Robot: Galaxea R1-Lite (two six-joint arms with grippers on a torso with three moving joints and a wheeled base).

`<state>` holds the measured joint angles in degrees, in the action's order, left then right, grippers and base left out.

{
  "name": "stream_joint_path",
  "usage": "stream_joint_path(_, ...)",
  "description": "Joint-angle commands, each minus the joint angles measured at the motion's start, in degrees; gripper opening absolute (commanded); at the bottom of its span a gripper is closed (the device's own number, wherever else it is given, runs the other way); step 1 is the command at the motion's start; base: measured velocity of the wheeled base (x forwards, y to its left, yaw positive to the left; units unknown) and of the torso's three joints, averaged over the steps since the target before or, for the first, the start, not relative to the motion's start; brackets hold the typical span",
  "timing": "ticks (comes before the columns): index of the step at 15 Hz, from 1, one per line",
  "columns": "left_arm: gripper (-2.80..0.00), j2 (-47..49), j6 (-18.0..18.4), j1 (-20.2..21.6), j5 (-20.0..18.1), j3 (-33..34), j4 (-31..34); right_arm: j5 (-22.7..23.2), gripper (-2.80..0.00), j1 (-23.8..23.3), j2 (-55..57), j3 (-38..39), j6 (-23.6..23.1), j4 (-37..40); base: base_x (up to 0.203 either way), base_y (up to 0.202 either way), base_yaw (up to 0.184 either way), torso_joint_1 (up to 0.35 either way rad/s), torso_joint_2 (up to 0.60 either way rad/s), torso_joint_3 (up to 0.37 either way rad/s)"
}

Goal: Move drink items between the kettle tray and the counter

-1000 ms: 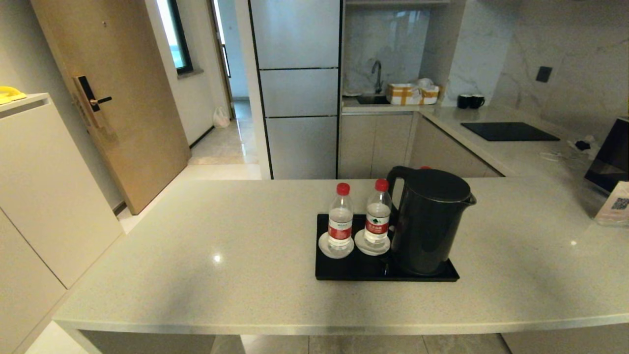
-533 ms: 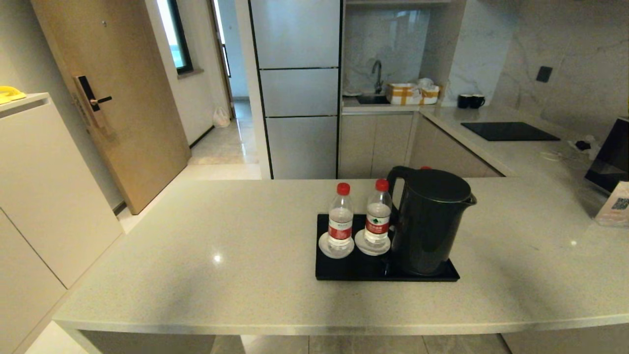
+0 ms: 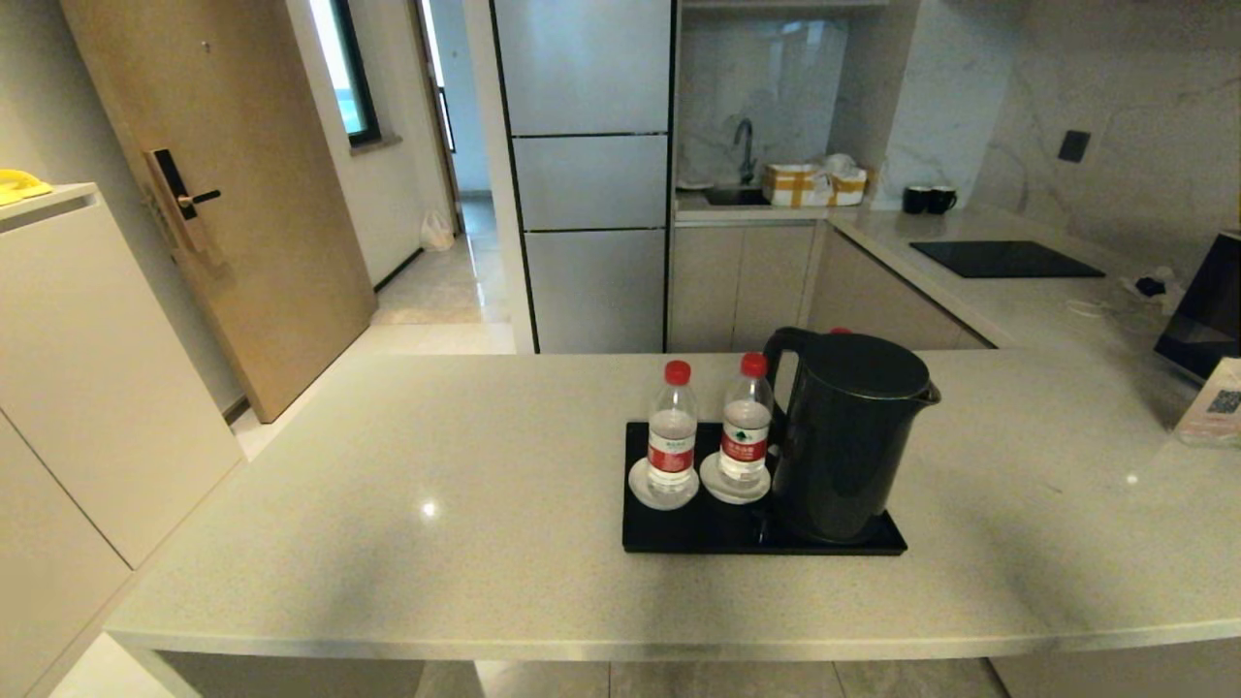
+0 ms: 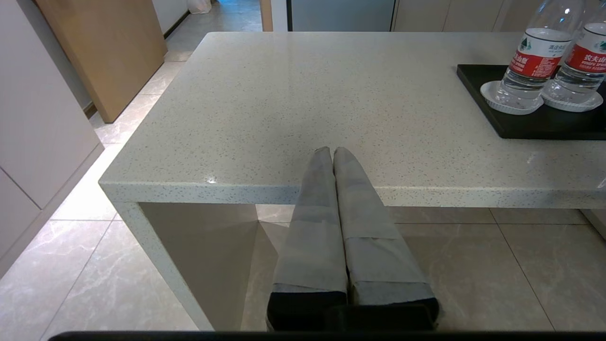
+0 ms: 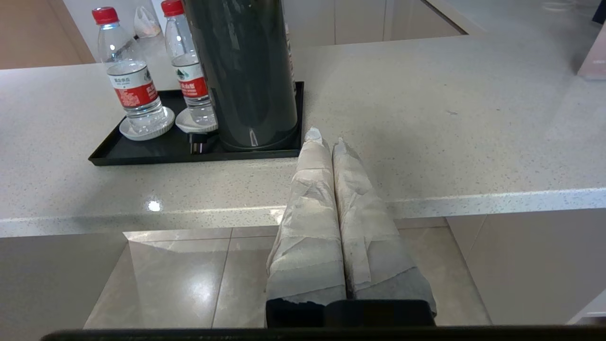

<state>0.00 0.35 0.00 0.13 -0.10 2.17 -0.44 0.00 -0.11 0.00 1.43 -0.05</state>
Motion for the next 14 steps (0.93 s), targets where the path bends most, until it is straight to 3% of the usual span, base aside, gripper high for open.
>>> stream_joint_path(1,-2.8,0.0,0.0,0.0,0.0,0.0,0.0,0.0,-2.8,0.0,0.2,0.0,0.0,0.0,0.0,0.0,0.0,0.0,0.0,0.0)
stream_joint_path(14,-2.8,0.0,0.0,0.1,0.0,0.0,0.0,0.0,-2.8,0.0,0.2,0.0,0.1,0.0,0.0,0.0,0.0,0.0,0.0,0.0)
